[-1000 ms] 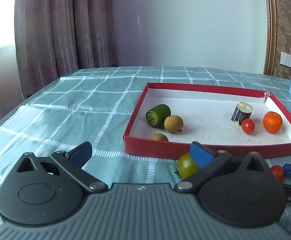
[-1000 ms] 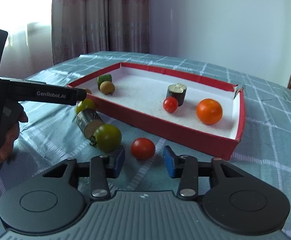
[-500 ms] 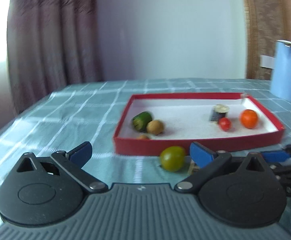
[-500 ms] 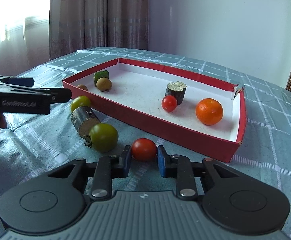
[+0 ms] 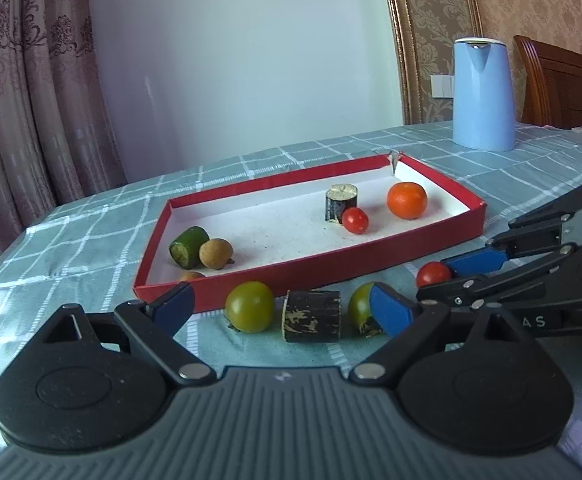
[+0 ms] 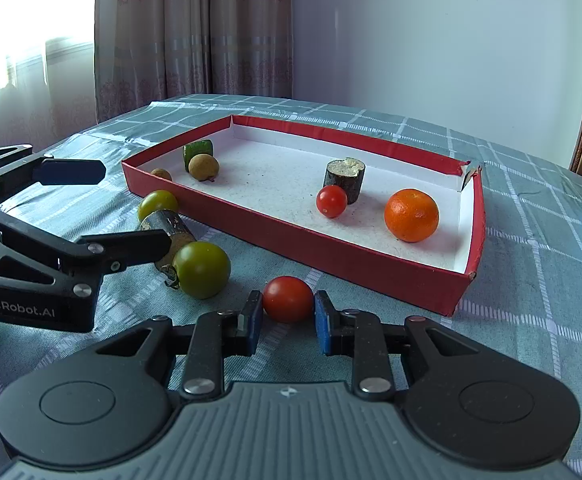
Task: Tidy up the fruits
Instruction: 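Grasp a dark cylindrical slice with the left tool while the right tool holds the tomato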
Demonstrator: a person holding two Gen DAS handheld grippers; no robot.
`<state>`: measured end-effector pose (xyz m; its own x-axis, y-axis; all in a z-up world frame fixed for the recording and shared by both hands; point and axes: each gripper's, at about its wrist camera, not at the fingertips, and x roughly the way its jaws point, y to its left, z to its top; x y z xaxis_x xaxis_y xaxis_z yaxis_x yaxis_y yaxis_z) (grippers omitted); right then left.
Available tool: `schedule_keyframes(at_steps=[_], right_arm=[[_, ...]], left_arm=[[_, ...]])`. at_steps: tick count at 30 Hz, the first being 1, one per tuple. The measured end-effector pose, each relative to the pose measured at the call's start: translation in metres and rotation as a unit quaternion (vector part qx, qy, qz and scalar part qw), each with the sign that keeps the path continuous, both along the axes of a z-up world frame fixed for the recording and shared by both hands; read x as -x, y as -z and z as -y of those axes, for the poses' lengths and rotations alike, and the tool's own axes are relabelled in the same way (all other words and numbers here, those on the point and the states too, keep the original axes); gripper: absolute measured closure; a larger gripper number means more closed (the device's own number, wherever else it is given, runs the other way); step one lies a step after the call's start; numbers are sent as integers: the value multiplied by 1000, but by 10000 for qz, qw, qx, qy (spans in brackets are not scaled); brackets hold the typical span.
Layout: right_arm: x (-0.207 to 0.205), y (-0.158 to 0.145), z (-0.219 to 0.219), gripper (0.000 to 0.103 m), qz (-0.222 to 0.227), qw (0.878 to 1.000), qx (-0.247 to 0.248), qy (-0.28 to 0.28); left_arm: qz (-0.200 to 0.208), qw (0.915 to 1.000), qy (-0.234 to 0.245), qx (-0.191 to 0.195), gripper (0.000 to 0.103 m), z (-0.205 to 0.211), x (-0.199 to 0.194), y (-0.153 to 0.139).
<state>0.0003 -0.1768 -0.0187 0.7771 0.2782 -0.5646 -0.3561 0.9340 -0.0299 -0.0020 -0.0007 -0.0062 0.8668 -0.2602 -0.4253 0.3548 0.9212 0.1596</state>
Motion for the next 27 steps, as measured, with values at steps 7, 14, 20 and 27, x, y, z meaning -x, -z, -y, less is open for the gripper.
schedule_keyframes(at_steps=[7, 14, 20, 27], right_arm=[[0, 0, 0, 76, -2, 10000, 7, 0], [0, 0, 0, 76, -2, 10000, 6, -1], [0, 0, 0, 76, -5, 10000, 7, -1], [1, 0, -1, 76, 1, 10000, 24, -2]], left_arm=[[-280, 9988, 362, -169, 9, 6, -8, 6], [-590, 9944, 835, -258, 28, 4, -10, 10], [-666, 9921, 1012, -327, 32, -2, -14, 11], [-563, 9945, 735, -483, 39, -5, -19, 12]])
